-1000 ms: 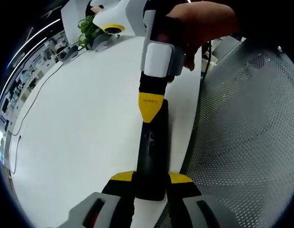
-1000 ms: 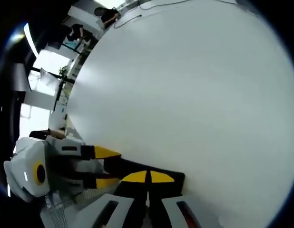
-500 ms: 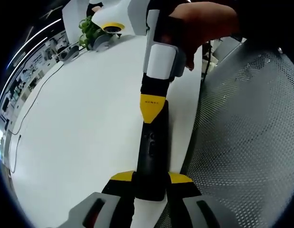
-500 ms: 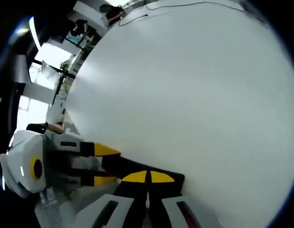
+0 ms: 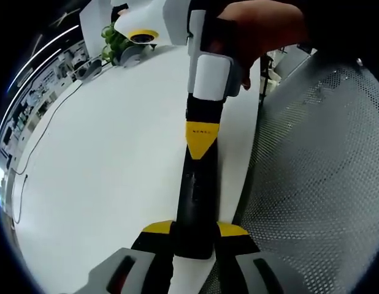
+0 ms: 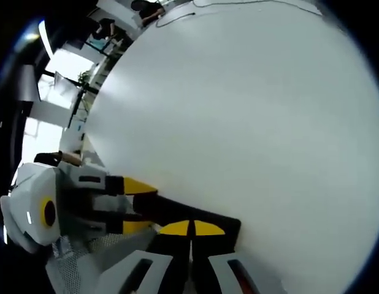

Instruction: Press the specified remote control buttons in sequence, fully releasing each button before pressing the next.

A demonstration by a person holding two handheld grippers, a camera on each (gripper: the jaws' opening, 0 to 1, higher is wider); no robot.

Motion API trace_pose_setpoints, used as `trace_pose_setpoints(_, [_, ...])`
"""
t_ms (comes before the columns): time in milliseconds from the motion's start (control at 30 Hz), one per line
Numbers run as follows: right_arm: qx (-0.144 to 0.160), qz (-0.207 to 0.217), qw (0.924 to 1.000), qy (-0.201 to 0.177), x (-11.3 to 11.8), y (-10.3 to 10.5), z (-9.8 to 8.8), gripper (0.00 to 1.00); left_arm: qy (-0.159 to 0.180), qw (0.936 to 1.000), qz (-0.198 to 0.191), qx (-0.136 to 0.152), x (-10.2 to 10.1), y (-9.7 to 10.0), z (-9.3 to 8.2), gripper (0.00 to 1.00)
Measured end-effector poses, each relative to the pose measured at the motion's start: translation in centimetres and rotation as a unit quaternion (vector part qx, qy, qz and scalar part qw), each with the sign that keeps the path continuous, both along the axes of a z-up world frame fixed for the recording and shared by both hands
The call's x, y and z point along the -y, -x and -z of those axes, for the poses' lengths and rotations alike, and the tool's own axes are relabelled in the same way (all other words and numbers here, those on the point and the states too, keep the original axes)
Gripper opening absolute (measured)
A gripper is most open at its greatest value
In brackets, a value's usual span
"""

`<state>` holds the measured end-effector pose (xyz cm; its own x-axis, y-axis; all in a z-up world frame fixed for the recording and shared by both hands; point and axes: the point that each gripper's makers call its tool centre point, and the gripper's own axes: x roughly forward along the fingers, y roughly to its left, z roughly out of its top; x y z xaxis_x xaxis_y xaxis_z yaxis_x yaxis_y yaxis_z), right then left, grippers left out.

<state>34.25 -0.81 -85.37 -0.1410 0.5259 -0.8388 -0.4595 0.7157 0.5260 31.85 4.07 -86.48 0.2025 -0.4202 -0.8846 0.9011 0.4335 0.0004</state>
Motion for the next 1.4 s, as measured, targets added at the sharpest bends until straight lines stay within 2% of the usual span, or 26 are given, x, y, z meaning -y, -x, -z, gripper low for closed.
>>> trace_pose_setpoints(667, [-0.015,-0.006,0.9999,-0.004,-0.2,0.6,0.08,0.0,0.0,1.0,0.0,-0.001,0.03,0.0,-0.03,0.25])
trace_pose_setpoints(867, [0.004,-0.031,0.9995,0.004,-0.36,0.73,0.07,0.0,-0.001,1.0,0.002,-0.001,0.03,0.0,-0.04,0.25])
trace_pose_setpoints(1167, [-0.007,-0.019,0.9998,-0.002,-0.21,0.55,0.19,0.0,-0.001,1.0,0.003,-0.002,0.06,-0.04,-0.02,0.25])
trace_pose_setpoints(1400, [0.011,-0.036,0.9993,0.002,-0.25,0.65,0.16,0.0,-0.001,1.0,0.003,-0.001,0.09,-0.06,0.0,0.25])
